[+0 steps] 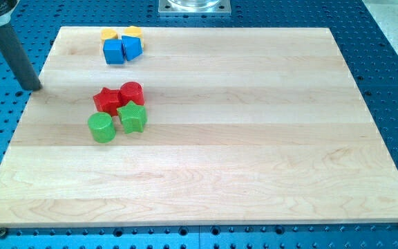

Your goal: Keep arm on left to green star

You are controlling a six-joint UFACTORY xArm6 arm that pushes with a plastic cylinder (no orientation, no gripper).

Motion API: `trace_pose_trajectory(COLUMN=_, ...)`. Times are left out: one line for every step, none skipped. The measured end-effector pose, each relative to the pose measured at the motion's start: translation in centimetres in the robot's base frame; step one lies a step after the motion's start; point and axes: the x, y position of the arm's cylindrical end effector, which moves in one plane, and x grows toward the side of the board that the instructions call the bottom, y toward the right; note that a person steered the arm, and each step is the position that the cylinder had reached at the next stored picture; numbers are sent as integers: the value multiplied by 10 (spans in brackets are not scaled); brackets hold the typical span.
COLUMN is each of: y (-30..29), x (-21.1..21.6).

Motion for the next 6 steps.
trace_pose_trajectory(y=0, x=0)
trace_pose_trajectory(y=-1, x=0)
trace_pose_trajectory(y=-1, x=-1)
trace_pose_trajectory(y=-1, x=-1)
trace_pose_trajectory(y=0, x=-2)
trace_pose_trajectory(y=-1, x=-1)
